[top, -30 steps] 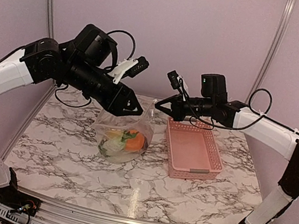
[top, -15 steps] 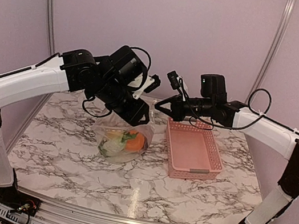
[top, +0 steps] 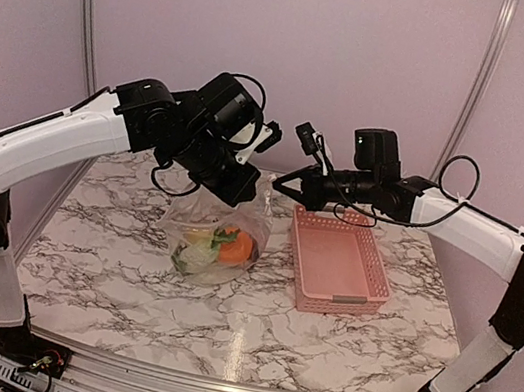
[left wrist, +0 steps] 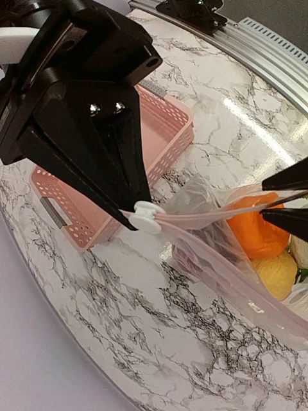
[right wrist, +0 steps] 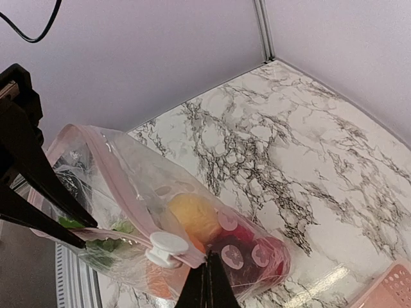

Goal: Place the food in the zip-top bag and seal the zipper
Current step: Pass from the right arm to the left, then pass from the left arm to the right

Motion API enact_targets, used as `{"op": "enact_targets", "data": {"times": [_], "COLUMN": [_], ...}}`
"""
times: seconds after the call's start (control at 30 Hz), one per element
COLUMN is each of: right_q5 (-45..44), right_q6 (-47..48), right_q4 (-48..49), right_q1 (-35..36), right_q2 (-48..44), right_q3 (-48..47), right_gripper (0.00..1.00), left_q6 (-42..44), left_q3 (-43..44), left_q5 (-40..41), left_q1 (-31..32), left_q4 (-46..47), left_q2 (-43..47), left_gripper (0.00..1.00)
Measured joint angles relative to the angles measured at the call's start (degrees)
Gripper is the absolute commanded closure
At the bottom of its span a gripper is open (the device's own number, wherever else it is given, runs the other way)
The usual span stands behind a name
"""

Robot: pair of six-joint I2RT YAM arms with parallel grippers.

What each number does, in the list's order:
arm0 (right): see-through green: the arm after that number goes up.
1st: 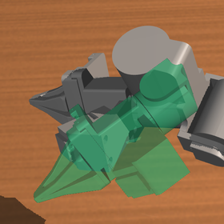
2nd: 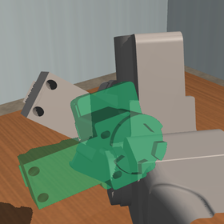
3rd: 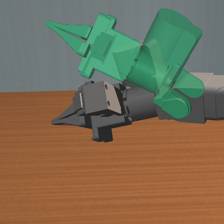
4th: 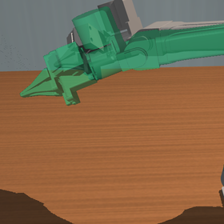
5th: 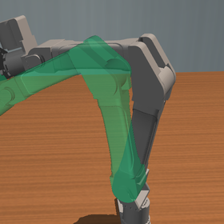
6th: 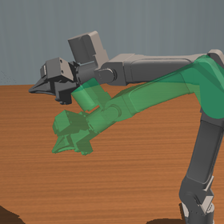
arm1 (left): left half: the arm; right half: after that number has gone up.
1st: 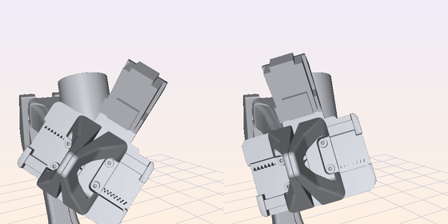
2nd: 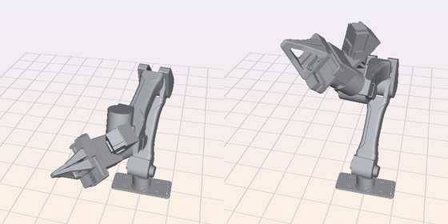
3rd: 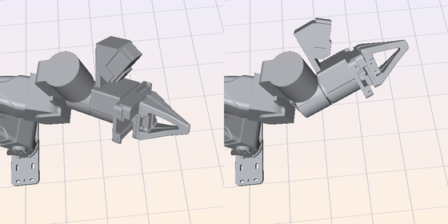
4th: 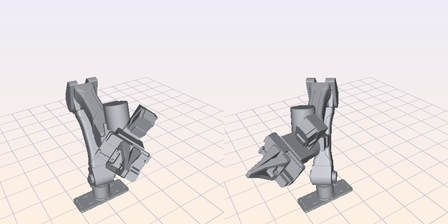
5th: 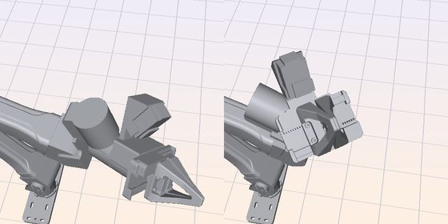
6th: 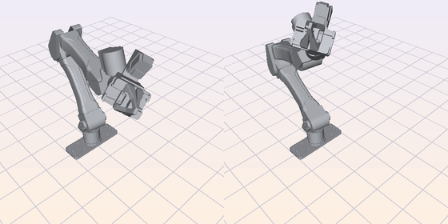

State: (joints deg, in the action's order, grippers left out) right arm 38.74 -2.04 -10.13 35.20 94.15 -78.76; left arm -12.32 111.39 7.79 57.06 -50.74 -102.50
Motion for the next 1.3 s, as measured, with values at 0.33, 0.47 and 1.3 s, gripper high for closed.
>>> {"op": "enact_targets", "data": {"times": [0.33, 0.47, 1.3], "right_q5": [0.7, 0.79, 2.34], "right_q6": [-1.05, -1.07, 8.74], "right_q4": [-0.02, -0.7, -10.49], "right_q1": [0.0, 0.0, 3.89], "right_q2": [-0.48, -0.76, -4.33], "right_q3": [0.26, 0.28, -2.38], "right_gripper": [1.0, 0.91, 0.41], "left_q6": [-0.46, 0.07, 10.14], "left_q3": [0.0, 0.42, -9.29], "left_q5": [-2.23, -3.28, -23.98], "left_q1": [-1.84, -2.29, -6.75], "left_q4": [-0.15, -0.44, 1.2], "left_q2": [-1.01, -1.44, 10.29], "left_gripper": [0.98, 1.0, 1.0]}}
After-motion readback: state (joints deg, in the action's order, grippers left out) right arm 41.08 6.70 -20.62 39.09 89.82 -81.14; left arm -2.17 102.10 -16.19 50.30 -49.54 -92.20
